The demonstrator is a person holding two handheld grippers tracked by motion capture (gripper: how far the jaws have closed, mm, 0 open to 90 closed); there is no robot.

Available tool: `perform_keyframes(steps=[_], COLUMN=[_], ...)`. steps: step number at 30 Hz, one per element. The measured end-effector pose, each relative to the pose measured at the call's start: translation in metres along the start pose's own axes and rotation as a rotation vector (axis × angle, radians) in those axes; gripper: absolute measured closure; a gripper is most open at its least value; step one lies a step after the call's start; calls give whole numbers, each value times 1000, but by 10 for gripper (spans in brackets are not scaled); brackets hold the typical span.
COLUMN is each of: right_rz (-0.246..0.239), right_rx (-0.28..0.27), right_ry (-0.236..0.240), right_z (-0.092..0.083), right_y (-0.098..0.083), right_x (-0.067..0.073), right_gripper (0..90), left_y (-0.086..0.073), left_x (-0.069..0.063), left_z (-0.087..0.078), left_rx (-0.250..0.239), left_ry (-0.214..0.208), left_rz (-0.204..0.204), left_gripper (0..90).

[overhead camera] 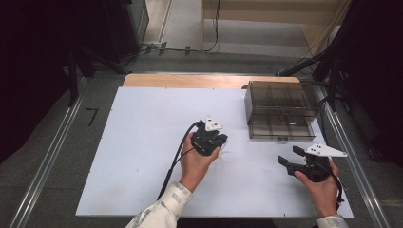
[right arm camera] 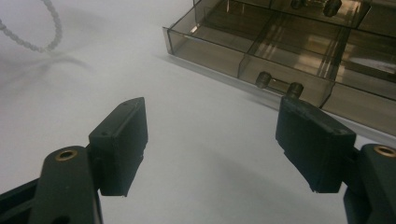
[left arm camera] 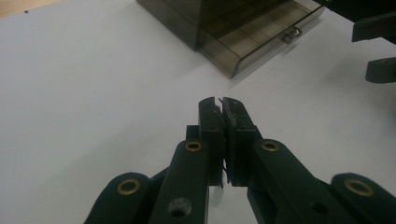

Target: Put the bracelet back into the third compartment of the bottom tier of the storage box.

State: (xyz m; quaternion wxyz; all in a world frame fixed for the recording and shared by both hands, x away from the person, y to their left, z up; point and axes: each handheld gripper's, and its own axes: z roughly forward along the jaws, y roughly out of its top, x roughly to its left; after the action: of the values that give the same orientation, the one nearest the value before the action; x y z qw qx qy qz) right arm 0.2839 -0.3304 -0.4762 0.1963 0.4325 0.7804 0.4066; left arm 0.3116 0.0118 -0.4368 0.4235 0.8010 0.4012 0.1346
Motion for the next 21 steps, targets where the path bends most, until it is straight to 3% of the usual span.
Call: perform_keyframes(steps=[9, 21], right_rz=[-17, -50], right_rx=[2, 8], right_ry=[31, 68], right_z=[7, 25], right_y=[3, 14], right_x=[5, 21], right_gripper=[300, 352], left_y=[11, 18], left_x=[-22, -37], left_z=[18, 29], left_rx=[9, 13], left_ry=[-36, -61], left_rz=[9, 14], left_gripper=[885, 885])
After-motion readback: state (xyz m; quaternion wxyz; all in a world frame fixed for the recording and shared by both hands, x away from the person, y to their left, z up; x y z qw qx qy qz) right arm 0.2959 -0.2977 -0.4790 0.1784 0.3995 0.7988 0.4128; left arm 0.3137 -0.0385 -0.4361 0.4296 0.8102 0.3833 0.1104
